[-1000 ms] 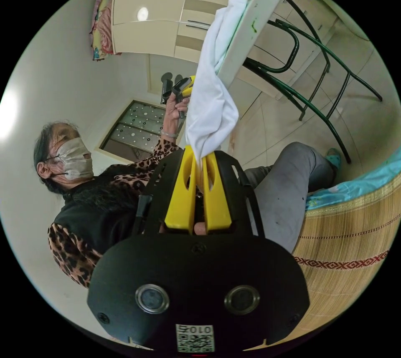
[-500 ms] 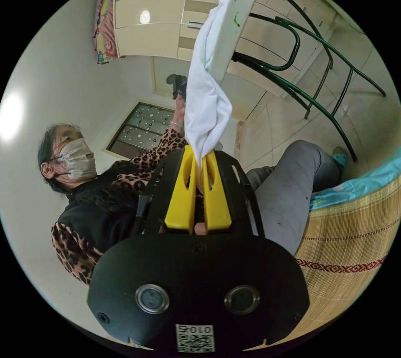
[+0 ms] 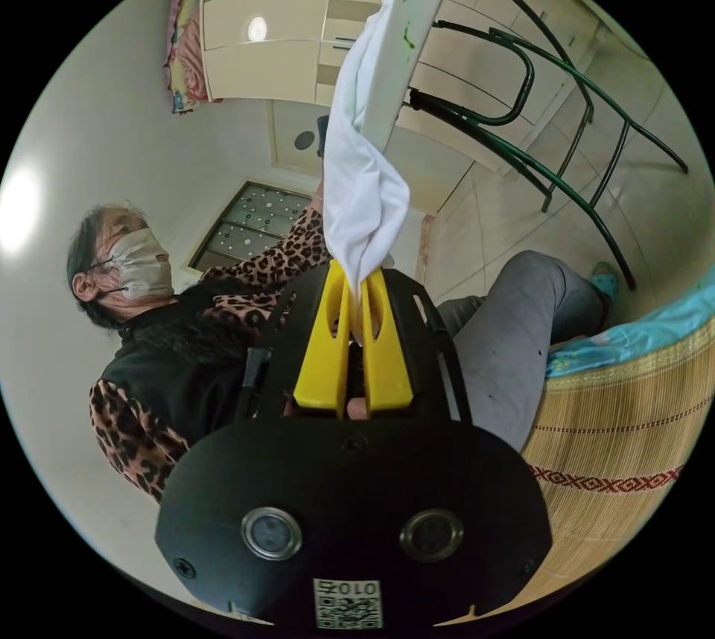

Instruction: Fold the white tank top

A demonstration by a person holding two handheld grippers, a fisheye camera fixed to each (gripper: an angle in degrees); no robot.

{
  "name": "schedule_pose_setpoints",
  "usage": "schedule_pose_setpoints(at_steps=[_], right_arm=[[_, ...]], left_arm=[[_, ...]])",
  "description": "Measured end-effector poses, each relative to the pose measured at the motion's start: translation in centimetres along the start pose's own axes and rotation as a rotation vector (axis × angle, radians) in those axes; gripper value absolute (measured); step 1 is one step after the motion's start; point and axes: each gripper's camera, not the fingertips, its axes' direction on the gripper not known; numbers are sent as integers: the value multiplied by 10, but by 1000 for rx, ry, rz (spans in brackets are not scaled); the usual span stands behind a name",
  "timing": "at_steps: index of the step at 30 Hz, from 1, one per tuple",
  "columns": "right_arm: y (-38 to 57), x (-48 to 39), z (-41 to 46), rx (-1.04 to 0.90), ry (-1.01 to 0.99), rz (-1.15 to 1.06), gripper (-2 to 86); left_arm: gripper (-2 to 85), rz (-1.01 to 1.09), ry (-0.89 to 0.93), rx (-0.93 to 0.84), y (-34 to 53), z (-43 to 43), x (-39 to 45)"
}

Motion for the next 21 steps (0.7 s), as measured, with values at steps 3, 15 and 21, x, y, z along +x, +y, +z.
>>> schedule_pose_setpoints(at_steps=[3,15,21], right_arm=[[-4,-2,-6,4,10,10,43],[-29,-19,-35,-17,46,12,44],[-37,-39,-55,-12,33,-18,43]], left_arm=[[169,65,-39,-40,-9,-2,7],[136,91,28,-69,-26,20,-5],[104,94,-73,-74,-27,40,6]])
